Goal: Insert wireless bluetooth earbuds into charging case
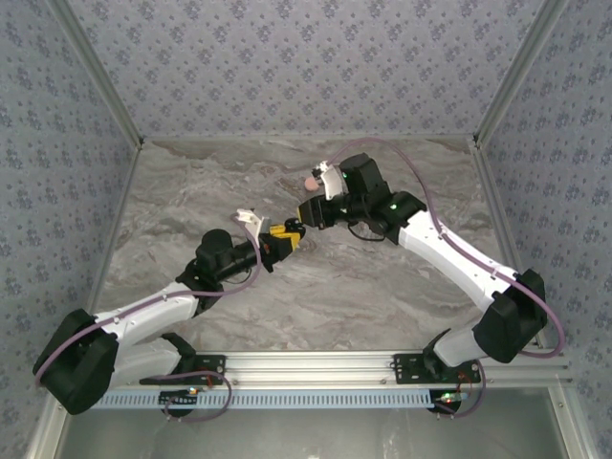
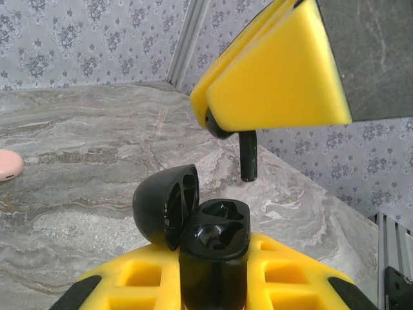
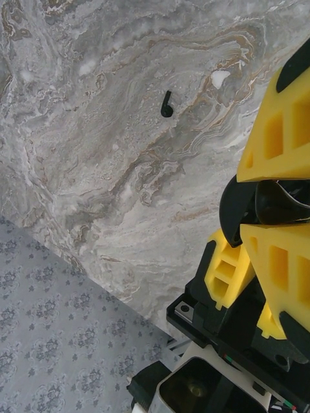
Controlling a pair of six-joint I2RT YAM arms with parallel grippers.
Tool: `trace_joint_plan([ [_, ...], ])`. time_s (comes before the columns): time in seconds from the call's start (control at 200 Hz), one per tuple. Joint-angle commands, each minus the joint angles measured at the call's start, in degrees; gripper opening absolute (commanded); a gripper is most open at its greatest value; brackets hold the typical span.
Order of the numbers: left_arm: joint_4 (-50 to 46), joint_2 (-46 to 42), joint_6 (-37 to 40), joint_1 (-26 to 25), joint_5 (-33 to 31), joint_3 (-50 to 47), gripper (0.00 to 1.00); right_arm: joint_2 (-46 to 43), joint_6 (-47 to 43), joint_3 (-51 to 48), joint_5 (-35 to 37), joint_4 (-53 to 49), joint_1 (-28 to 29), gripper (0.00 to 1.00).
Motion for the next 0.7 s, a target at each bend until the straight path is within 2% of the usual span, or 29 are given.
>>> trace_joint_plan([
  [0.0, 2.87, -0.84, -0.4, -0.42, -0.34, 0.59, 0.15, -1.34, -0.84, 2.08, 3.05, 0.99, 0.97, 0.21],
  [0.7, 3.03, -0.93, -0.6, -0.41, -2.47, 1.21, 0.16, -0.85, 0.0, 2.24, 7.68, 1.64, 3.87, 0.21],
])
